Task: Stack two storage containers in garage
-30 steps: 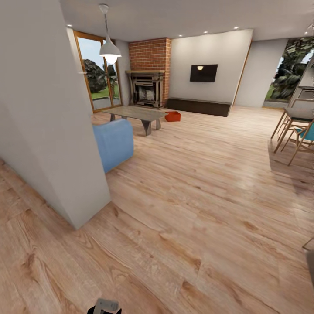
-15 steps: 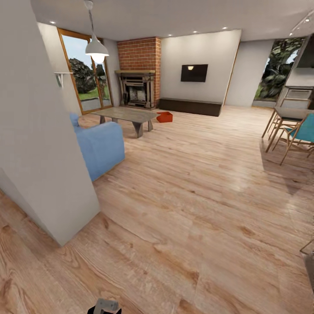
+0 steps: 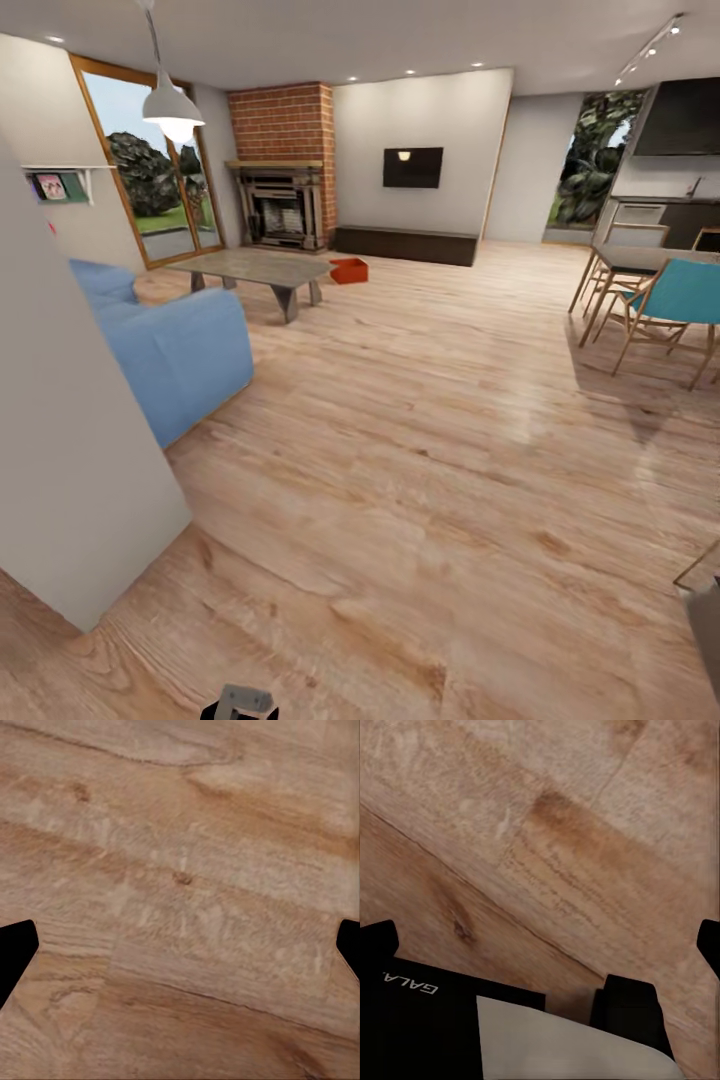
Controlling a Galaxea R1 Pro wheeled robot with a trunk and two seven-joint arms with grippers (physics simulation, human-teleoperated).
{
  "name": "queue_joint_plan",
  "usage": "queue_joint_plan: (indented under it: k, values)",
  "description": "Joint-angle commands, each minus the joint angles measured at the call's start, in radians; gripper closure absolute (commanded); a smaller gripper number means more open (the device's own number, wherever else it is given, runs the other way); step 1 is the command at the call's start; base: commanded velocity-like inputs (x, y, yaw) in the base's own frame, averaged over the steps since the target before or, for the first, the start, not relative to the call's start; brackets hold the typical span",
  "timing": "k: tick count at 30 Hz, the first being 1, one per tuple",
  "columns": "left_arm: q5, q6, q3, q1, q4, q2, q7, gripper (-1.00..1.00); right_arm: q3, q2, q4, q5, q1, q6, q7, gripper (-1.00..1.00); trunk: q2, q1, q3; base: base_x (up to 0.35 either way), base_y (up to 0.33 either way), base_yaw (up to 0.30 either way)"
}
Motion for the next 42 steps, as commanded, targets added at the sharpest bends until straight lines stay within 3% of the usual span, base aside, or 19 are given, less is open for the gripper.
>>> queue_joint_plan:
  k: [1, 20, 25, 42]
  values:
    - [-0.005, -0.004, -0.002, -0.001, 0.001, 0.0, 0.001, -1.0, 0.007, 0.0, 0.003, 0.002, -0.002, -0.005, 0.002, -1.0, 0.0, 0.001, -0.001, 0.343, 0.0, -0.083]
    - [-0.005, -0.004, -0.002, -0.001, 0.001, 0.0, 0.001, -1.0, 0.007, 0.0, 0.003, 0.002, -0.002, -0.006, 0.002, -1.0, 0.0, 0.001, -0.001, 0.343, 0.0, -0.008]
    - [-0.009, -0.014, -0.005, 0.01, -0.004, -0.007, -0.017, -1.0, 0.008, -0.002, -0.021, -0.001, -0.028, -0.012, 0.014, -1.0, 0.0, 0.0, -0.001, 0.0, 0.0, 0.0]
    - [-0.009, -0.014, -0.005, 0.01, -0.004, -0.007, -0.017, -1.0, 0.008, -0.002, -0.021, -0.001, -0.028, -0.012, 0.014, -1.0, 0.0, 0.0, -0.001, 0.0, 0.0, 0.0]
